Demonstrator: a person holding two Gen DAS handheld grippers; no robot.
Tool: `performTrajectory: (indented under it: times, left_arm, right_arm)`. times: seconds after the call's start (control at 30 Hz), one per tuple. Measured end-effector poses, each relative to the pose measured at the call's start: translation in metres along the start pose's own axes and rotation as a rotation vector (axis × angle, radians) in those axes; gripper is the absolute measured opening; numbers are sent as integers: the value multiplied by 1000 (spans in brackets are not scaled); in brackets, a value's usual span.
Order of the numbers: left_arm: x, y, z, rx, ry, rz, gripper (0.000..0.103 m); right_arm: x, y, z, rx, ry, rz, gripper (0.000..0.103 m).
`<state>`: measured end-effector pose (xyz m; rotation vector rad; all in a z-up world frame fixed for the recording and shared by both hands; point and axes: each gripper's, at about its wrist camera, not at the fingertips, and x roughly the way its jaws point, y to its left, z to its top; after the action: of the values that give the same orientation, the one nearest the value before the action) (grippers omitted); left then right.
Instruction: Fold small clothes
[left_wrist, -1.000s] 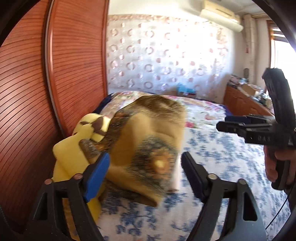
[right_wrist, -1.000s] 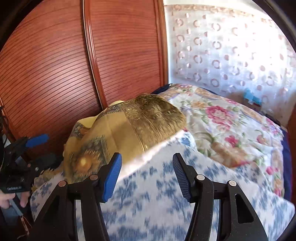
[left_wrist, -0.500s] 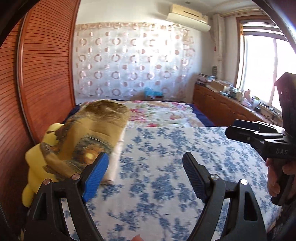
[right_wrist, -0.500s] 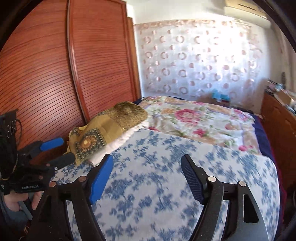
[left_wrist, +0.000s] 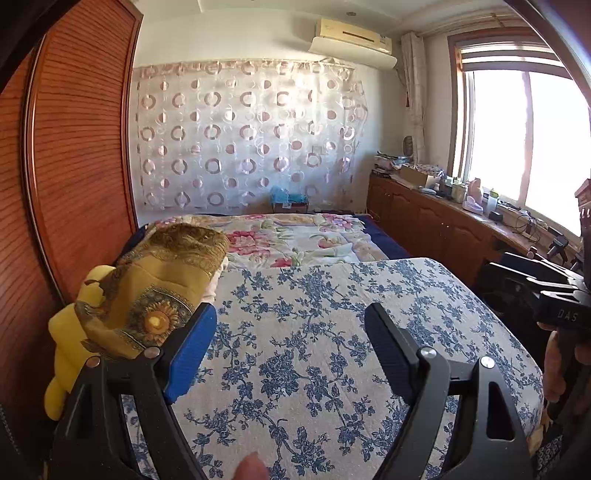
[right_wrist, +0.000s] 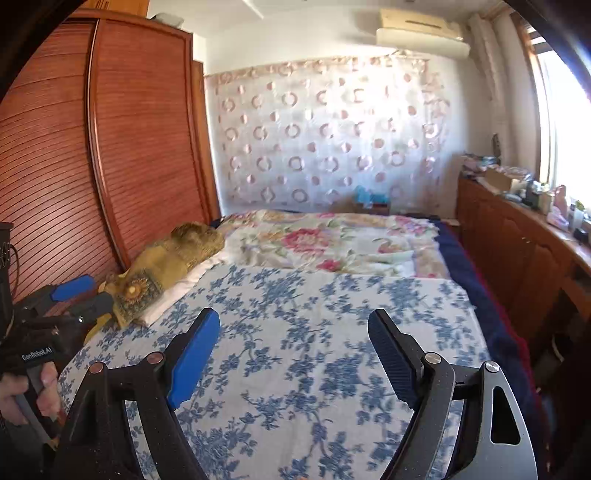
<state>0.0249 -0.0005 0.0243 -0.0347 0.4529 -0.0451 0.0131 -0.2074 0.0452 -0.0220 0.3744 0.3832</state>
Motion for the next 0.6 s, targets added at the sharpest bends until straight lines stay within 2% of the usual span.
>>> performTrajectory:
  times: [0.27,0.6]
  left_arm:
    - [-25,-8,15,18,-29,6,83]
    - [-38,-14,19,29,-60,14,83]
  right_arm:
    - [-43,0,-1,18,-53,-45,84]
    - [-34,-2,-5,24,-67,-41,84]
